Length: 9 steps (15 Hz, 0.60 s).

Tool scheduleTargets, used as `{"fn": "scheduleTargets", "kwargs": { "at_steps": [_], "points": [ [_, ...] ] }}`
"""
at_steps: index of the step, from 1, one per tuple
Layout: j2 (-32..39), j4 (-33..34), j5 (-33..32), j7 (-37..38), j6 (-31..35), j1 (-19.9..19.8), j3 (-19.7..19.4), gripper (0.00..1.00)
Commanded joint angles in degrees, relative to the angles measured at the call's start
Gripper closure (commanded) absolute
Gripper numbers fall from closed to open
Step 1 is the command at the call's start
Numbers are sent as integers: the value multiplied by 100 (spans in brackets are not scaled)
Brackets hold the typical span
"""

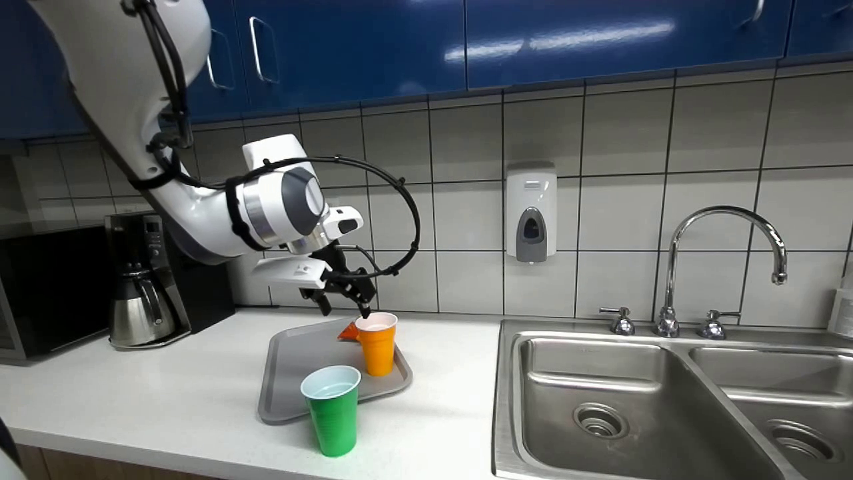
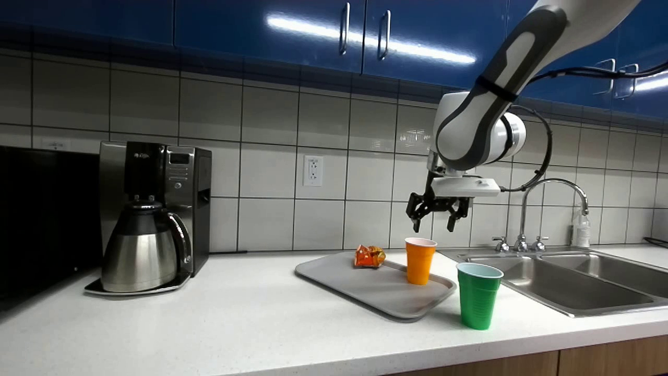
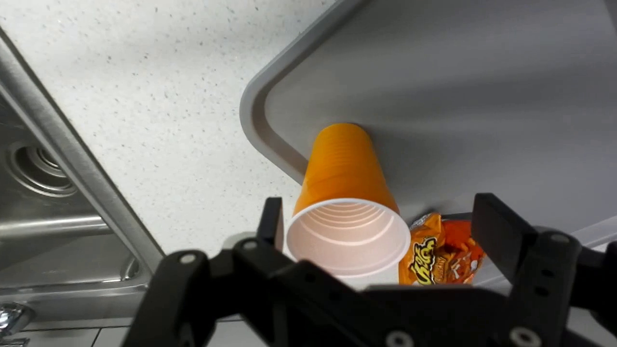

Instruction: Remove the green and orange cups from the tray

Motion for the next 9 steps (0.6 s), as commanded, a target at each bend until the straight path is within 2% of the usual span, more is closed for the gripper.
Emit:
{"fn": "scheduleTargets", "kwargs": {
  "at_steps": [1, 7, 8, 9],
  "points": [
    [546, 510, -34, -215, 224, 3, -49, 0],
    [1169, 1101, 226, -469, 296, -9, 43, 0],
    [1240, 1196, 414, -610, 263, 282, -232, 0],
    [1318, 1289, 518, -673, 246, 307, -244, 0]
  ]
}}
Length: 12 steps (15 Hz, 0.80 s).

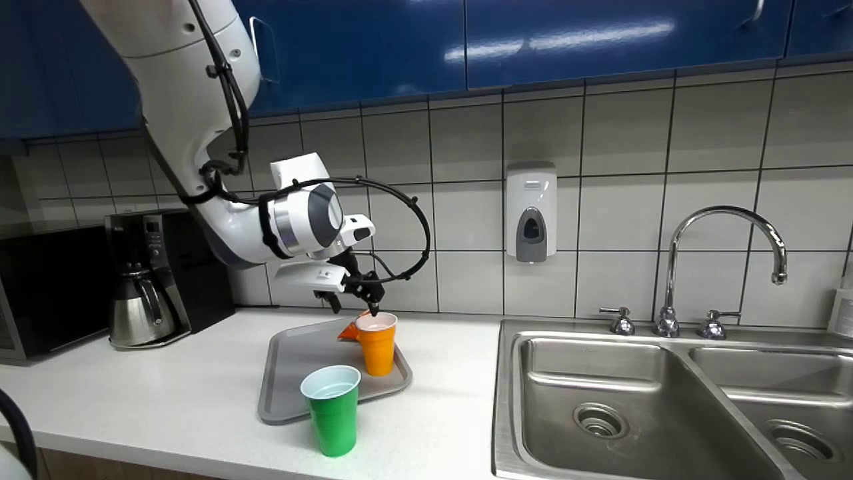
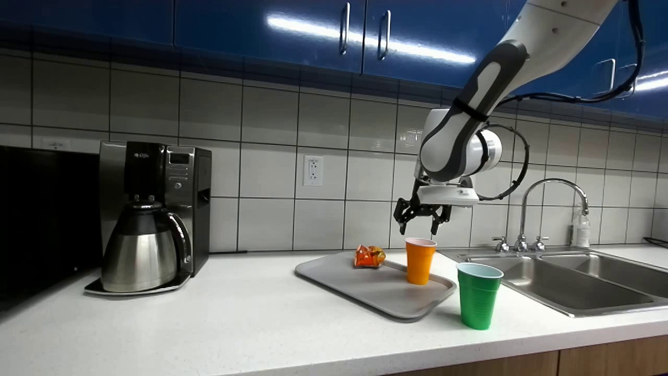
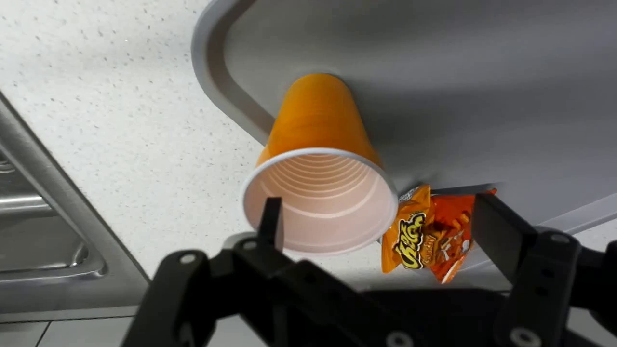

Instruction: Remove the green and orange cups from the tray

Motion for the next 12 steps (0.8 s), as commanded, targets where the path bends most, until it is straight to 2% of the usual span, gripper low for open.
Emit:
{"fn": "scheduleTargets", "kwargs": {
  "at_steps": [1, 6, 12],
  "points": [
    [361, 481, 508, -481, -69, 286, -223, 0],
    [608, 859, 1152, -813, -318, 396, -250, 0],
    [773, 1178, 1242, -767, -802, 502, -387, 0]
  ]
}}
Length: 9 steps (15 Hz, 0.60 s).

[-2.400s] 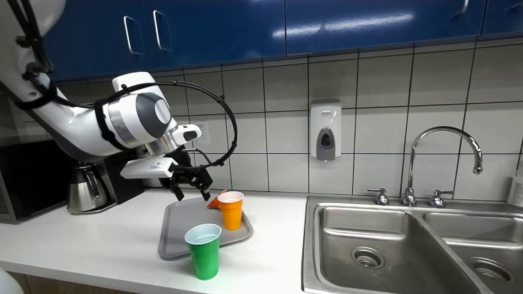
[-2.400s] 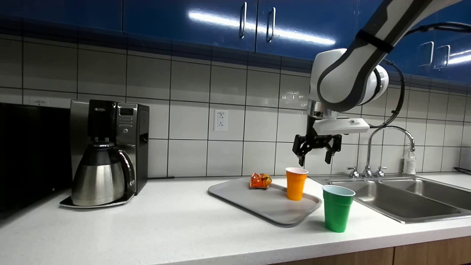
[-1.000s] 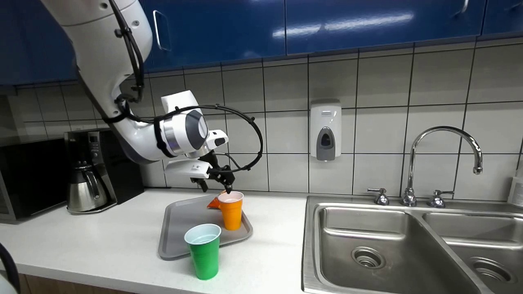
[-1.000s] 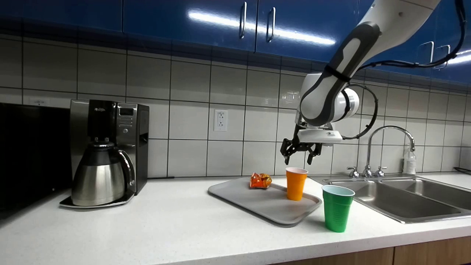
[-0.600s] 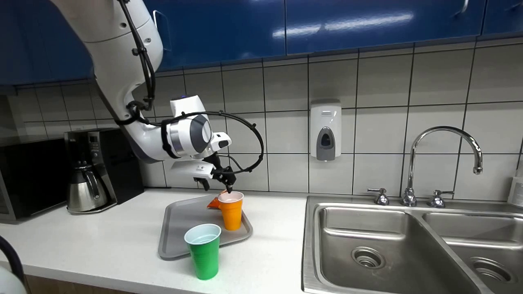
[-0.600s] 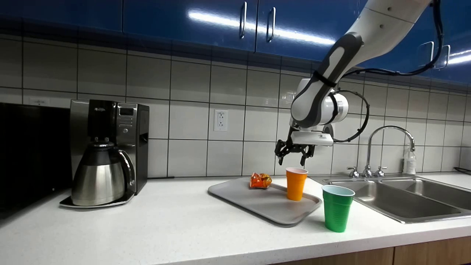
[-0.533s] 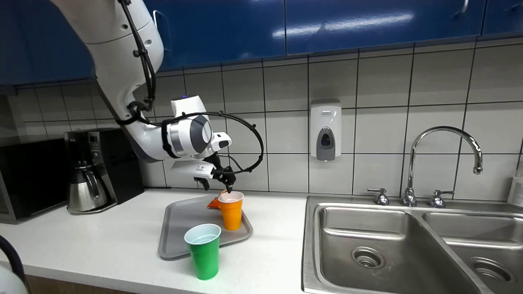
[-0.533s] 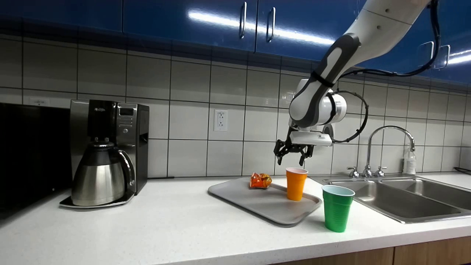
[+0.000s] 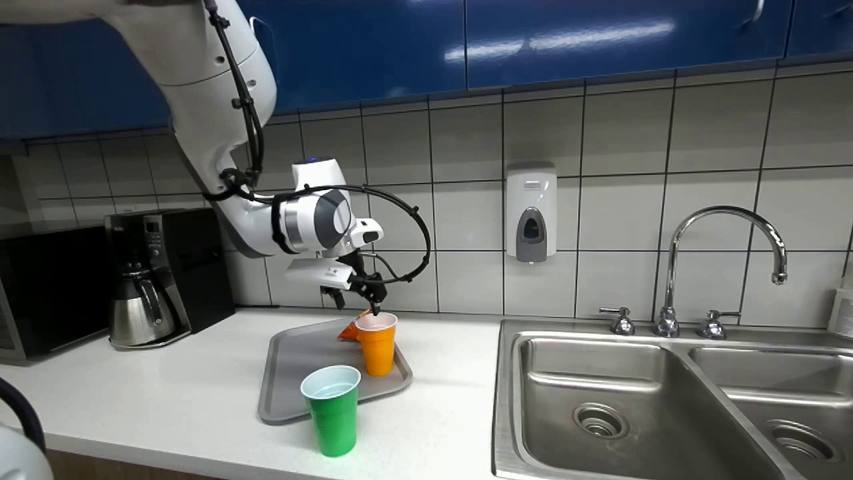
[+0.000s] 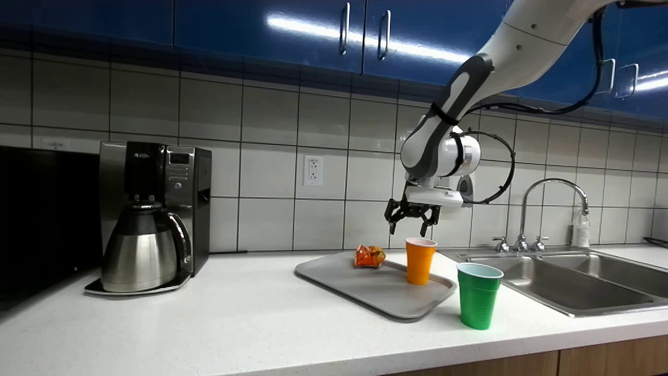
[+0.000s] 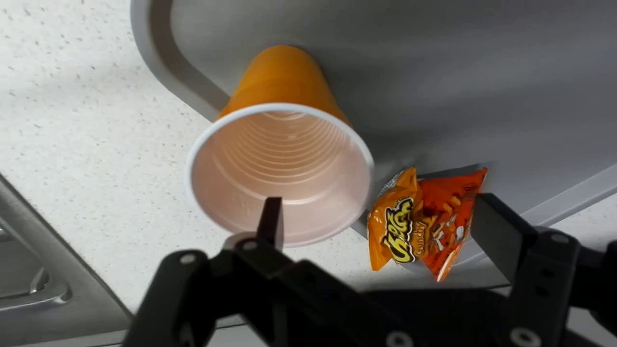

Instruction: Remove the green and orange cups from the tray

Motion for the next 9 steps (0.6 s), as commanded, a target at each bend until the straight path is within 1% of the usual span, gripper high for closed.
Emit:
{"fn": "scheduleTargets", "kwargs": {
  "at_steps": [1, 9],
  "points": [
    [128, 344, 124, -123, -501, 141, -149, 0],
    [404, 639, 148, -102, -925, 210, -153, 0]
  ]
}}
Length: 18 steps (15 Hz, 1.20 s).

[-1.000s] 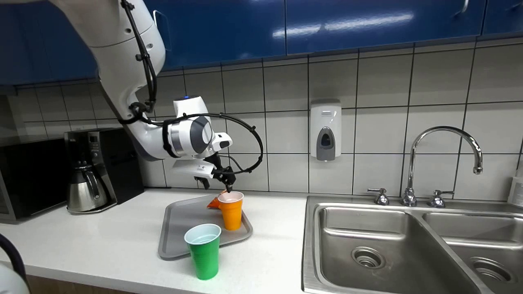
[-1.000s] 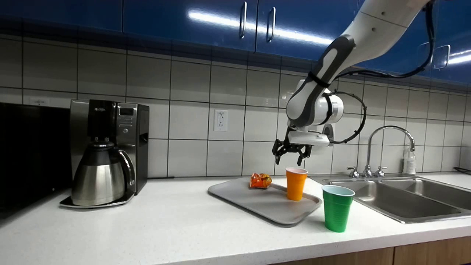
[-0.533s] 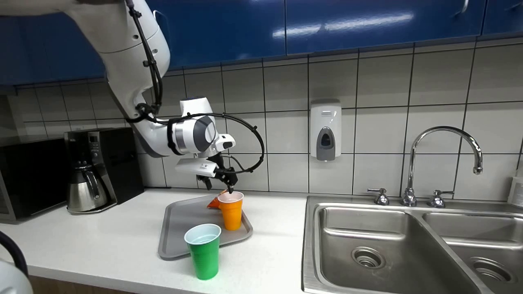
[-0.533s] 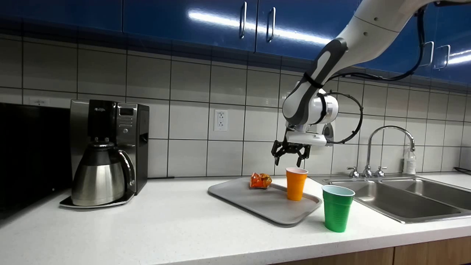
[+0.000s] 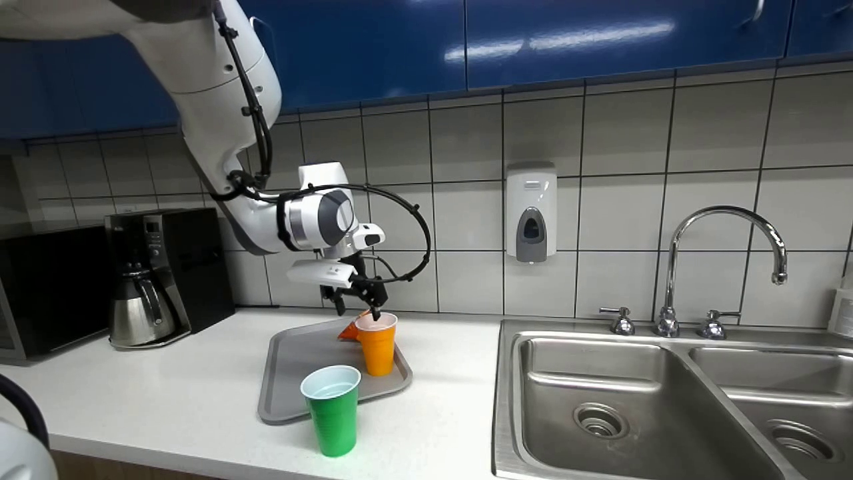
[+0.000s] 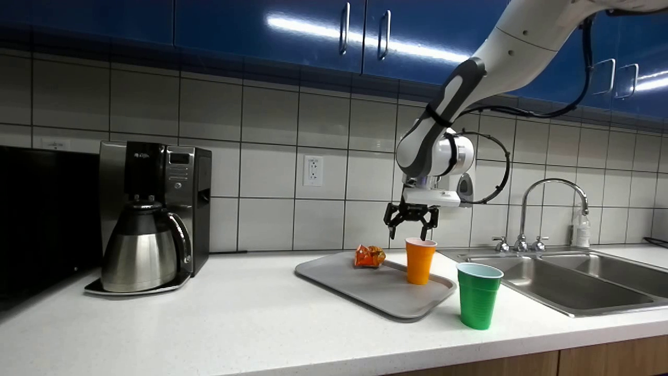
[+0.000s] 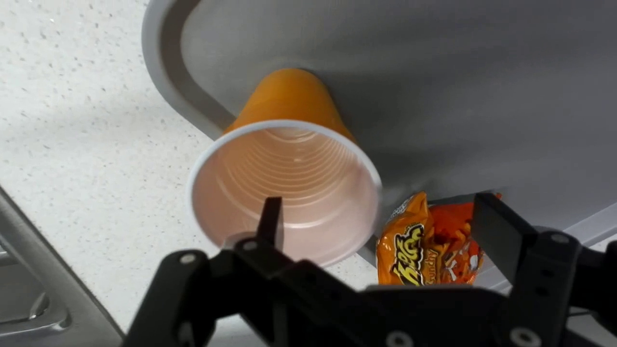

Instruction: Remove the green and orange cups from the tray

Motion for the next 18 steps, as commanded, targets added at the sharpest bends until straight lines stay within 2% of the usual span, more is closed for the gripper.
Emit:
{"fn": "scheduleTargets", "kwargs": {
  "at_steps": [1, 9, 10, 11, 18],
  "points": [
    [206, 295, 134, -101, -326, 118, -77, 0],
    [563, 536, 106, -60, -307, 179, -179, 0],
    [587, 553, 106, -57, -287, 185, -190, 25],
    [606, 570, 100, -56, -279, 190, -199, 26],
    [642, 625, 74, -33, -287, 236, -230, 82]
  ]
}}
